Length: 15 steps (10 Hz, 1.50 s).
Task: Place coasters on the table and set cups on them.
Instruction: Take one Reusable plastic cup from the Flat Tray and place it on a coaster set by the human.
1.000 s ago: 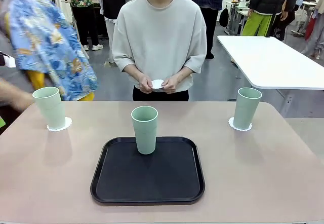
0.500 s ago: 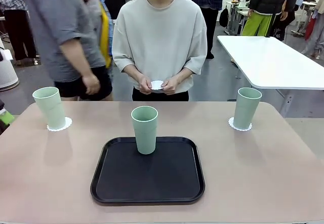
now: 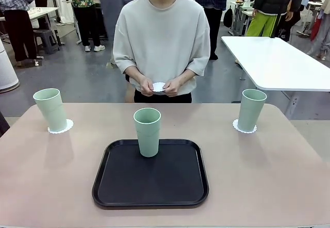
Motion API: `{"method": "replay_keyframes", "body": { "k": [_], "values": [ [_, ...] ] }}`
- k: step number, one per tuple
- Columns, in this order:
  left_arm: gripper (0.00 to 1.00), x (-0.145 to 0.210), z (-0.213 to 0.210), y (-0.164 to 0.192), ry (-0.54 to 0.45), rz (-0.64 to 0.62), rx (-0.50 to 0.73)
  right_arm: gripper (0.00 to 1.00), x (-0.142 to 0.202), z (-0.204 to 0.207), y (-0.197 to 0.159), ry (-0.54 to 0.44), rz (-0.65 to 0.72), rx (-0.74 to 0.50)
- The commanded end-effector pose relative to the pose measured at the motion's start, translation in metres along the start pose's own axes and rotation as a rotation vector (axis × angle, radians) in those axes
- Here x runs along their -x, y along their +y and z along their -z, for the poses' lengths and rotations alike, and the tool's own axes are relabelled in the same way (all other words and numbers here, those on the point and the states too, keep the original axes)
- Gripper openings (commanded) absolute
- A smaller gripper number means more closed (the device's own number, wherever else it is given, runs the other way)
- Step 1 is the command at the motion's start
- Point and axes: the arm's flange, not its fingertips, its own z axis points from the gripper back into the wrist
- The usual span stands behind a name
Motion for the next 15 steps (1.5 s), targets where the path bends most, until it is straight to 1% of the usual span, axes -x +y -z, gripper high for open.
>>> {"method": "replay_keyframes", "body": {
  "k": [1, 2, 3, 6, 8, 9, 10, 11, 15],
  "values": [
    [1.0, -0.004, -0.033, 0.031, -0.088, -0.076, 0.12, 1.0, 0.002, 0.002, 0.001, -0.002, 0.007, 0.005],
    [1.0, 0.006, -0.047, 0.051, -0.095, -0.122, 0.125, 1.0, 0.002, 0.002, 0.001, -0.002, 0.007, 0.005],
    [1.0, 0.012, -0.061, 0.069, -0.074, -0.167, 0.129, 1.0, 0.002, 0.002, 0.001, -0.002, 0.007, 0.005],
    [1.0, 0.019, -0.091, 0.086, -0.057, -0.177, 0.088, 1.0, 0.002, 0.002, 0.001, -0.002, 0.007, 0.005],
    [1.0, 0.017, -0.106, 0.093, -0.043, -0.167, 0.092, 1.0, 0.002, 0.002, 0.001, -0.002, 0.007, 0.005],
    [1.0, 0.021, -0.105, 0.095, -0.025, -0.166, 0.093, 1.0, 0.002, 0.002, 0.001, -0.002, 0.007, 0.005],
    [1.0, 0.022, -0.101, 0.091, 0.024, -0.128, 0.121, 1.0, 0.002, 0.002, 0.001, -0.002, 0.007, 0.005],
    [1.0, 0.016, -0.102, 0.091, -0.068, -0.198, 0.083, 1.0, 0.002, 0.002, 0.001, -0.002, 0.007, 0.005],
    [1.0, 0.016, -0.102, 0.091, -0.068, -0.198, 0.083, 1.0, 0.002, 0.002, 0.001, -0.002, 0.007, 0.005]
  ]
}}
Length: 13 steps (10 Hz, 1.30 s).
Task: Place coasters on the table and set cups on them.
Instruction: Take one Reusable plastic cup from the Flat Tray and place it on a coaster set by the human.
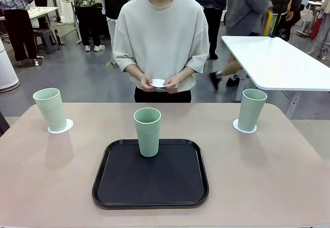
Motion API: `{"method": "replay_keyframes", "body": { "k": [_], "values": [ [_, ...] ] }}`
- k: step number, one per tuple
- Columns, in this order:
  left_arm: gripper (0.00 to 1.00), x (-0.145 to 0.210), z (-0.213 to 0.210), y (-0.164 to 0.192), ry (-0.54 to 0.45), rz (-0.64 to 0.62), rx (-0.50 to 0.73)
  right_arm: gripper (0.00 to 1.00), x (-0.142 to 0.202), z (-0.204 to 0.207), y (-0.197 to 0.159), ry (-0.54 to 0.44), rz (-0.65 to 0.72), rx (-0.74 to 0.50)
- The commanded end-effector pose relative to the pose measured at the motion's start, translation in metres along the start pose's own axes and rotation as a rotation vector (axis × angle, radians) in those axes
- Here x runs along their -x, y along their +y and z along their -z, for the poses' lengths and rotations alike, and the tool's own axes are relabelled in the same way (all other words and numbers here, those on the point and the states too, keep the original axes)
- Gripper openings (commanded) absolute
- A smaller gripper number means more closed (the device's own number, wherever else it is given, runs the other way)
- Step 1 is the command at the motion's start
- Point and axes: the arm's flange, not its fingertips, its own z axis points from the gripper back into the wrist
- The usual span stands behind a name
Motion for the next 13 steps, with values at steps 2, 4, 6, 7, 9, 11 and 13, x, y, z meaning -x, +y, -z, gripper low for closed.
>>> {"method": "replay_keyframes", "body": {
  "k": [2, 4, 6, 7, 9, 11, 13],
  "values": [
    [1.0, -0.0023, 0.0007, -0.0013, -0.023, -0.014, -0.003, 1.0, 0.0017, 0.0017, 0.0013, -0.003, 0.008, 0.006],
    [1.0, -0.0023, 0.0007, -0.0013, -0.023, -0.014, -0.003, 1.0, 0.0017, 0.0017, 0.0013, -0.003, 0.008, 0.006],
    [1.0, -0.0023, 0.0007, -0.0013, -0.023, -0.014, -0.003, 1.0, 0.0017, 0.0017, 0.0013, -0.003, 0.008, 0.006],
    [1.0, -0.0023, 0.0007, -0.0013, -0.023, -0.014, -0.003, 1.0, 0.0017, 0.0017, 0.0013, -0.003, 0.008, 0.006],
    [1.0, -0.0023, 0.0007, -0.0013, -0.023, -0.014, -0.003, 1.0, 0.0017, 0.0017, 0.0013, -0.003, 0.008, 0.006],
    [1.0, -0.0023, 0.0007, -0.0013, -0.023, -0.014, -0.003, 1.0, 0.0017, 0.0017, 0.0013, -0.003, 0.008, 0.006],
    [1.0, -0.0023, 0.0007, -0.0013, -0.023, -0.014, -0.003, 1.0, 0.0017, 0.0017, 0.0013, -0.003, 0.008, 0.006]
  ]
}}
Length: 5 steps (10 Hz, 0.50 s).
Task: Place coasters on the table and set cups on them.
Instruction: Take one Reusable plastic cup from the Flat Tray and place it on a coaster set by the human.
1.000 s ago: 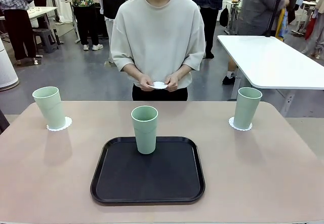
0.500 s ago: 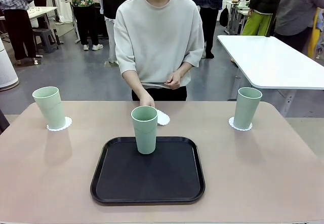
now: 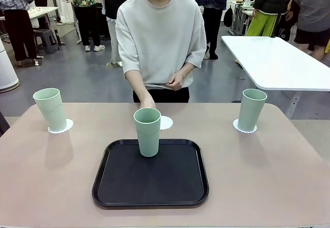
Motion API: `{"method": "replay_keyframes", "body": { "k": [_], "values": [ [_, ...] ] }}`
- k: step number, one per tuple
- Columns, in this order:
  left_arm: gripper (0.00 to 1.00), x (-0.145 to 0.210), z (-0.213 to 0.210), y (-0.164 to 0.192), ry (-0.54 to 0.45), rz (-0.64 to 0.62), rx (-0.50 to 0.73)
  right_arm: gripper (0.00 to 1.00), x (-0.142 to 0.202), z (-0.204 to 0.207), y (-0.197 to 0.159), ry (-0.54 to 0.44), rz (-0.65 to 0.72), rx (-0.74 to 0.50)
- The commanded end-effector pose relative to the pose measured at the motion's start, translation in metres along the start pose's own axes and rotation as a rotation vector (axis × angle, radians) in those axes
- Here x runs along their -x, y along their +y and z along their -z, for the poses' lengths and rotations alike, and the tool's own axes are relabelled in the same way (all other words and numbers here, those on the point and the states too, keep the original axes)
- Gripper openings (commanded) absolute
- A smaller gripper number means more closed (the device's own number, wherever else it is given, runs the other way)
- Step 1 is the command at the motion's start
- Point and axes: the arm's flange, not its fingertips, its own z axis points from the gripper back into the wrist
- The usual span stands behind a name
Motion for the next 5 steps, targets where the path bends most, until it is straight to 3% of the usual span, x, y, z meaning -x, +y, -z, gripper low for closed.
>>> {"method": "replay_keyframes", "body": {
  "k": [1, 5],
  "values": [
    [1.0, -0.0018, 0.0001, -0.0014, -0.024, -0.015, -0.004, 1.0, 0.0017, 0.0017, 0.0013, -0.003, 0.008, 0.006],
    [1.0, -0.0018, 0.0001, -0.0014, -0.024, -0.015, -0.004, 1.0, 0.0017, 0.0017, 0.0013, -0.003, 0.008, 0.006]
  ]
}}
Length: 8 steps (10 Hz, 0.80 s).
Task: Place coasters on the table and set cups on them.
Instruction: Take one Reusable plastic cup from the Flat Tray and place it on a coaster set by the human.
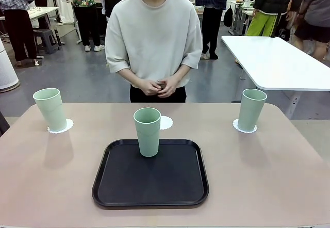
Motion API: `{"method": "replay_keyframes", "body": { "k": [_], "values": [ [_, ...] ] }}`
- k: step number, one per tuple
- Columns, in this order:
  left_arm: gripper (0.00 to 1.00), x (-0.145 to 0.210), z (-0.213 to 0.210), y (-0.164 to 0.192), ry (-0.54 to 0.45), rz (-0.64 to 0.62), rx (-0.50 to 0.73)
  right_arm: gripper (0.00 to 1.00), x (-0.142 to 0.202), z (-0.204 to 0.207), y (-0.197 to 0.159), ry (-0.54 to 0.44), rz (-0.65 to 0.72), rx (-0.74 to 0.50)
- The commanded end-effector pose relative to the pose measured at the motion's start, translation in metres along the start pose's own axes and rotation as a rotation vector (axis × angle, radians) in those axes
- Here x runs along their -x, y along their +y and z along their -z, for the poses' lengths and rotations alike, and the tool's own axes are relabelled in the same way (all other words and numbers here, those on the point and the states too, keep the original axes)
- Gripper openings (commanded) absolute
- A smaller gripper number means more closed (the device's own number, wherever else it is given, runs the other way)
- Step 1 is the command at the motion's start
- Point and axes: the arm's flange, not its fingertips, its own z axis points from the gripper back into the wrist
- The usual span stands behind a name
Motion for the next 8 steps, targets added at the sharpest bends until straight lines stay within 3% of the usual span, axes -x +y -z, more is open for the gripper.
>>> {"method": "replay_keyframes", "body": {
  "k": [1, 2, 3, 5, 8],
  "values": [
    [1.0, -0.002, 0.0, -0.001, -0.025, -0.015, -0.004, 1.0, 0.0, 0.0, 0.0, 0.0, 0.0, 0.0],
    [1.0, -0.002, 0.0, -0.001, -0.025, -0.015, -0.004, 1.0, -0.003, 0.005, 0.04, 0.066, -0.113, 0.086],
    [1.0, -0.002, 0.0, -0.001, -0.025, -0.015, -0.004, 1.0, -0.009, 0.014, 0.081, 0.17, -0.166, 0.209],
    [1.0, -0.002, 0.0, -0.001, -0.025, -0.015, -0.004, 1.0, -0.037, 0.049, 0.146, 0.367, -0.237, 0.336],
    [1.0, -0.002, 0.0, -0.001, -0.025, -0.015, -0.004, 1.0, -0.083, 0.144, 0.167, 0.462, -0.231, 0.418]
  ]
}}
